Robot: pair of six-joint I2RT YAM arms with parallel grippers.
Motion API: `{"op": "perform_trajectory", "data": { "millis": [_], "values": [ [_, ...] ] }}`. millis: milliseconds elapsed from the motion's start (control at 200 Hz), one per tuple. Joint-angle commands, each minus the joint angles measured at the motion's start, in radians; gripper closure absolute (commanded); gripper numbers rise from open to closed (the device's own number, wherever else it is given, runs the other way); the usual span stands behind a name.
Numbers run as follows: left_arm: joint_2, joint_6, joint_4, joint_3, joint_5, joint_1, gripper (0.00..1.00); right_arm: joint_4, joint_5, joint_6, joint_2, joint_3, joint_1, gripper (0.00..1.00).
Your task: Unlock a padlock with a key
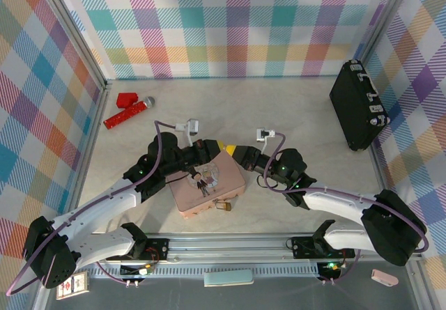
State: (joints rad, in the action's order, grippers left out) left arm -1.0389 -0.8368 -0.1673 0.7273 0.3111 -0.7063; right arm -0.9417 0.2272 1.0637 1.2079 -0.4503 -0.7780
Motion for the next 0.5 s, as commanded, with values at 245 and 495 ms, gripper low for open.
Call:
{"op": "perform_trajectory", "data": {
  "millis": [245,495],
  "values": [
    [0.086,0.212,0.913,0.236,-0.39,-0.01,0.47,0.709,-0.135,-0.193,-0.24,-0.095,0.037,1.0],
    [-0.003,0.141,1.367,0.378,-0.612,-0.263,0.4,0.952,-0.202,-0.293,-0.337,-0.088,0.037,1.0]
  ]
}}
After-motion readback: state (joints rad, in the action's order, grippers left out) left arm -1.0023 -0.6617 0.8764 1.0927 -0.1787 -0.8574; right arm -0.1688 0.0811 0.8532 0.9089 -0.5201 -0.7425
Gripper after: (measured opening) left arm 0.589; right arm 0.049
